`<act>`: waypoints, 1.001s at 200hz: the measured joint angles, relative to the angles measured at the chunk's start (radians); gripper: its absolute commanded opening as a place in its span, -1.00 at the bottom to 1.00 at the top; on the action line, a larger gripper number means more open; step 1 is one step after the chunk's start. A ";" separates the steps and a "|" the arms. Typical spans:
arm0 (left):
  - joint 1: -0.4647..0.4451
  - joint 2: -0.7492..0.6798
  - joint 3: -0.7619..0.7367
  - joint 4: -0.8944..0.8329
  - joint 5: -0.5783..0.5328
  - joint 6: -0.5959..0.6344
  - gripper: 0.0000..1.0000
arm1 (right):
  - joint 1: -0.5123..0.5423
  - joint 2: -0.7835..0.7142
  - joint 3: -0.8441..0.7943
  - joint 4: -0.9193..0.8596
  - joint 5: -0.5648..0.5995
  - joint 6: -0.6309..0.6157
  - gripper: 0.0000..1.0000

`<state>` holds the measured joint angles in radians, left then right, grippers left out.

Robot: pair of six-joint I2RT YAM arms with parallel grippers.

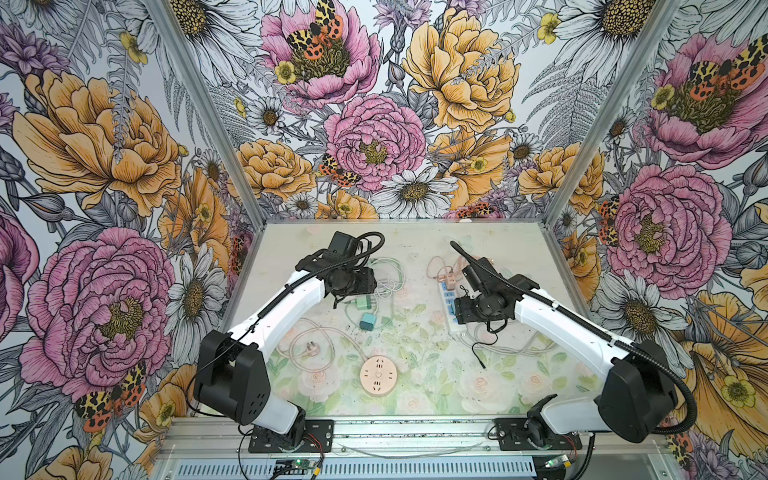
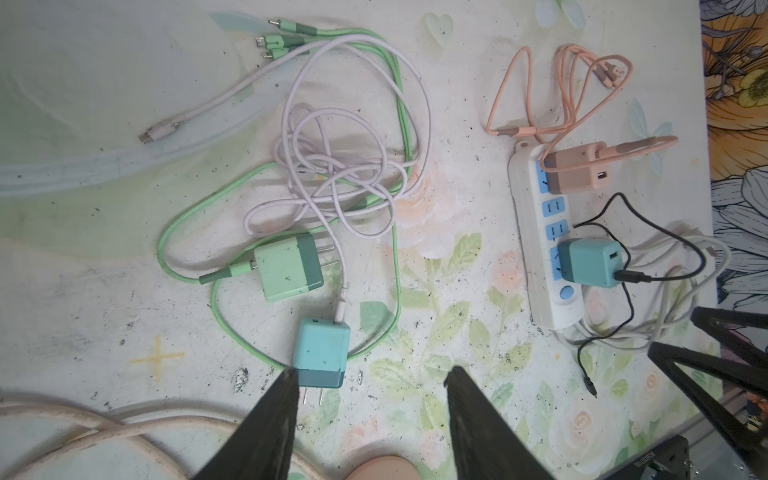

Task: Insert the plug
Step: 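Open the right gripper and lift away while the left arm shifts back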

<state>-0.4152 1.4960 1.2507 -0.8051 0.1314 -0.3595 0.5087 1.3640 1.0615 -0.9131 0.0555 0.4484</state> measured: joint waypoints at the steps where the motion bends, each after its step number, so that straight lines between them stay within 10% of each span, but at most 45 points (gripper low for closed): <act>1: 0.000 0.000 0.000 -0.001 -0.003 0.000 0.17 | 0.000 -0.005 -0.001 -0.004 -0.001 0.000 0.49; 200: 0.071 0.606 0.304 0.211 -0.066 0.084 0.04 | 0.164 -0.059 0.216 -0.057 -0.008 -0.016 0.45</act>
<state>-0.3447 2.1021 1.5547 -0.5938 0.0658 -0.2752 0.6731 1.3048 1.2774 -0.9699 0.0475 0.4320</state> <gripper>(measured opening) 0.554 0.727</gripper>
